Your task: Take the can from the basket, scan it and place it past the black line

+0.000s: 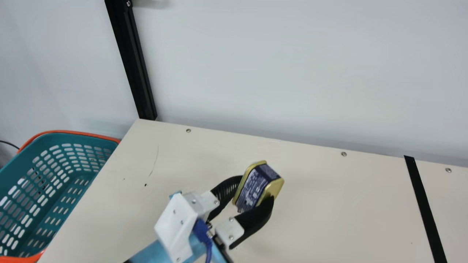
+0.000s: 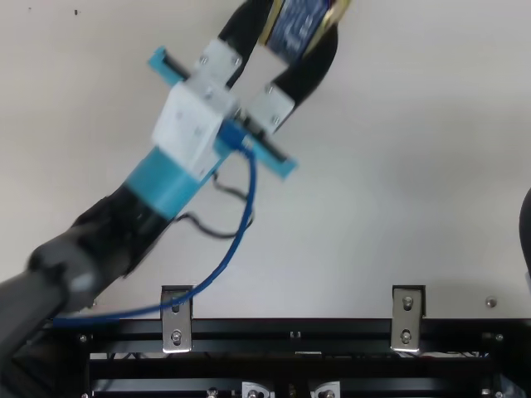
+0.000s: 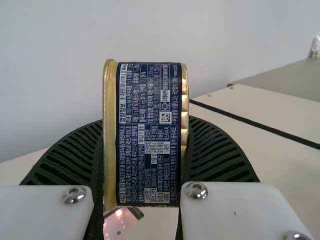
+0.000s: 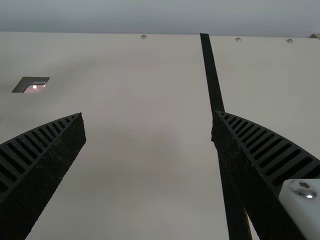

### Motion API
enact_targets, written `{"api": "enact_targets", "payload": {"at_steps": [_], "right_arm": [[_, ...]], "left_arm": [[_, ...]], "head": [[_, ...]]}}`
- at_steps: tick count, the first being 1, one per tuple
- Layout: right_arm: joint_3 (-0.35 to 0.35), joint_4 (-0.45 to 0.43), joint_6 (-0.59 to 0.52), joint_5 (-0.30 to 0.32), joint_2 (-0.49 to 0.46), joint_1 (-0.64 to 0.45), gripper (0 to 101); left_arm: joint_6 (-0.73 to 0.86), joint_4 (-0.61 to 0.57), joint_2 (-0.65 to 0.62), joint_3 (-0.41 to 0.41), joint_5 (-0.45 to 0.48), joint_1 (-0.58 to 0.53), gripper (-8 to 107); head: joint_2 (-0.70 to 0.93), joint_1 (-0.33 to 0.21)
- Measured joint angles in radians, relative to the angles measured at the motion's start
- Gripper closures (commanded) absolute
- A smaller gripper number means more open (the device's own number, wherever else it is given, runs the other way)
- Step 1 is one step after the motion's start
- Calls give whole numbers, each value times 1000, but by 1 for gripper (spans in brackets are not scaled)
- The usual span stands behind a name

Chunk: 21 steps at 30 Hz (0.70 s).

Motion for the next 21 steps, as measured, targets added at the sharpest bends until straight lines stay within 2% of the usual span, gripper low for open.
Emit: {"api": "enact_targets", "payload": {"at_steps": [3, 6, 13, 21], "right_arm": [[0, 0, 0, 0, 0, 0, 0], [0, 0, 0, 0, 0, 0, 0], [0, 0, 0, 0, 0, 0, 0], [0, 0, 0, 0, 0, 0, 0]], "left_arm": [[-20, 71, -81, 41, 49, 29, 89], [-54, 151, -180, 44, 148, 58, 89], [-210, 361, -388, -33, 430, 93, 89], [-462, 651, -527, -131, 719, 30, 89]], "head": [[0, 0], [0, 0], [0, 5], [0, 0]]}}
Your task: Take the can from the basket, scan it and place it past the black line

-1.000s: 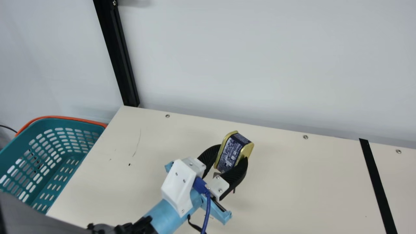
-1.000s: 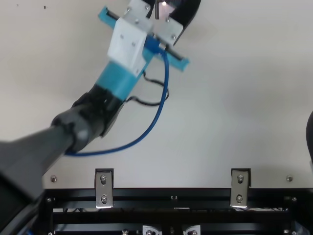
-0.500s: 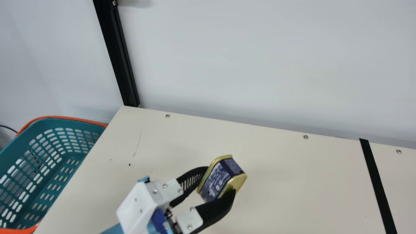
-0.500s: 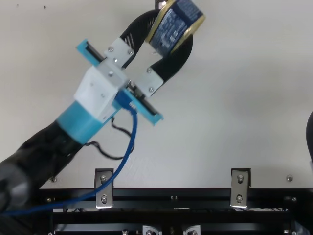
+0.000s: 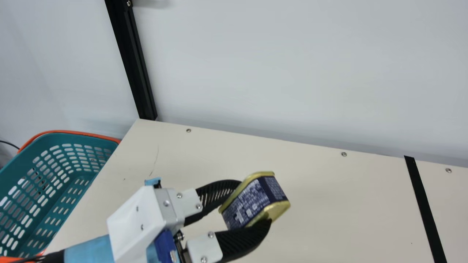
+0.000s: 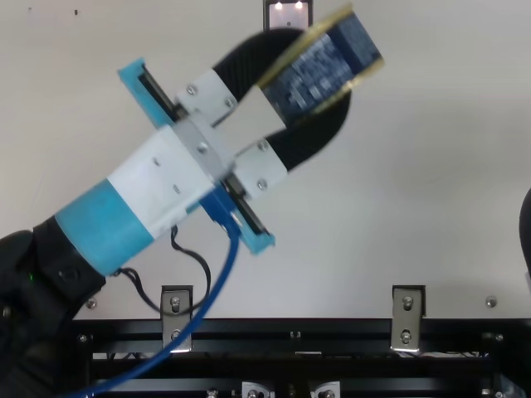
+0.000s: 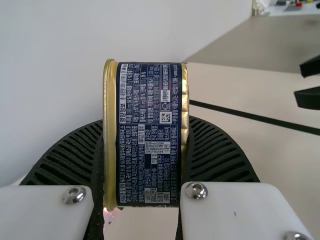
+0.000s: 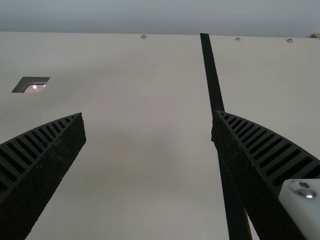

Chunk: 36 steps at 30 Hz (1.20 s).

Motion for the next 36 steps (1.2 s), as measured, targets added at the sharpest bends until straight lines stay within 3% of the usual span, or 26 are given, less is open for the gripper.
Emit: {"api": "enact_targets", "payload": {"at_steps": [5, 9, 21, 26, 36], "right_arm": [[0, 0, 0, 0, 0, 0, 0], [0, 0, 0, 0, 0, 0, 0], [0, 0, 0, 0, 0, 0, 0], [0, 0, 0, 0, 0, 0, 0], [0, 0, 0, 0, 0, 0, 0]], "left_arm": [[-159, 198, -13, -13, 119, -54, 89], [-275, 357, -11, 1, 141, -66, 89], [-600, 886, 18, 11, 13, 80, 89], [-589, 967, 62, 39, 16, 90, 89], [-392, 964, 127, 100, 89, 38, 89]], "head": [[0, 5], [0, 0], [0, 5], [0, 0], [0, 5]]}}
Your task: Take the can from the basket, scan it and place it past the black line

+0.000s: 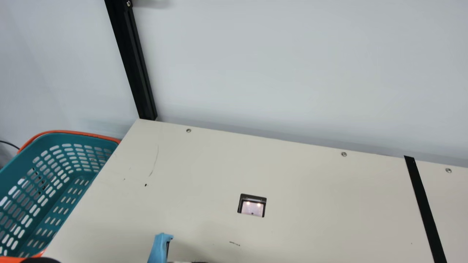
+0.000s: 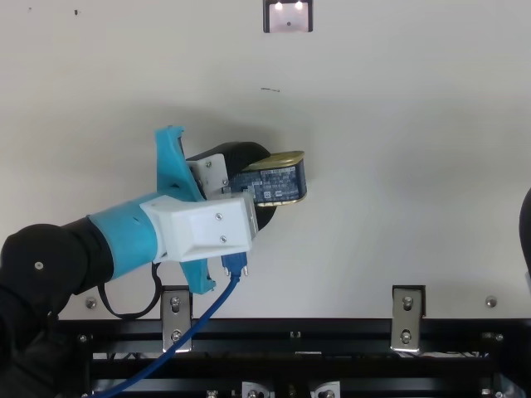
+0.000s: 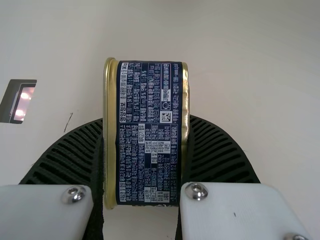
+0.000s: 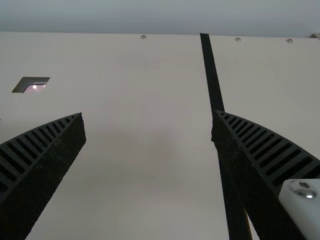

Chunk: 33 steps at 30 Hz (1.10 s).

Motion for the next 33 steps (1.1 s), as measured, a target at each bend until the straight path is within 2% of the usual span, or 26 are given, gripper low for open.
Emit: {"api": "enact_targets", "payload": {"at_steps": [19, 31, 32, 33], "right_arm": [[0, 0, 0, 0, 0, 0, 0], [0, 0, 0, 0, 0, 0, 0], [0, 0, 0, 0, 0, 0, 0], [0, 0, 0, 0, 0, 0, 0]], "left_arm": [[42, 1, 79, 5, 130, -145, 89], [-20, 5, 101, -45, 149, -272, 89], [-22, 5, 103, -47, 149, -281, 64], [-24, 5, 105, -51, 152, -288, 9]], "head": [[0, 0], [0, 0], [0, 0], [0, 0]]}}
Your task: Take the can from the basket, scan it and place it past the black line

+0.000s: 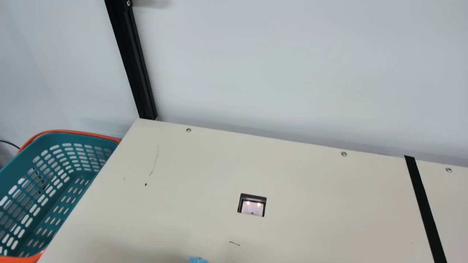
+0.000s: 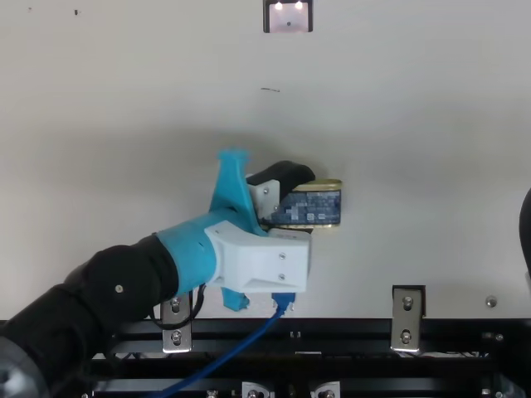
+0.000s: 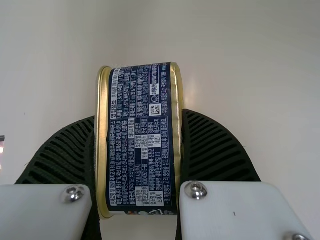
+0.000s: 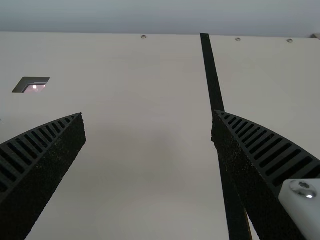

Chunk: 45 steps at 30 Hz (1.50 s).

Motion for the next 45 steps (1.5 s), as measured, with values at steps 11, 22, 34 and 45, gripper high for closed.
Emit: {"api": "enact_targets", "payload": {"at_steps": [11, 22, 34, 45], "right_arm": [[0, 0, 0, 0, 0, 0, 0], [0, 0, 0, 0, 0, 0, 0], [0, 0, 0, 0, 0, 0, 0], [0, 0, 0, 0, 0, 0, 0]], "left_arm": [[1, 1, 0, -15, 23, -24, 9], [100, -84, -38, 28, -2, 15, 9], [-4, 0, -188, 81, -107, 167, 9], [-143, -2, -331, 4, -307, 416, 9]], "head": [[0, -5], [0, -5], [0, -5], [0, 0]]}}
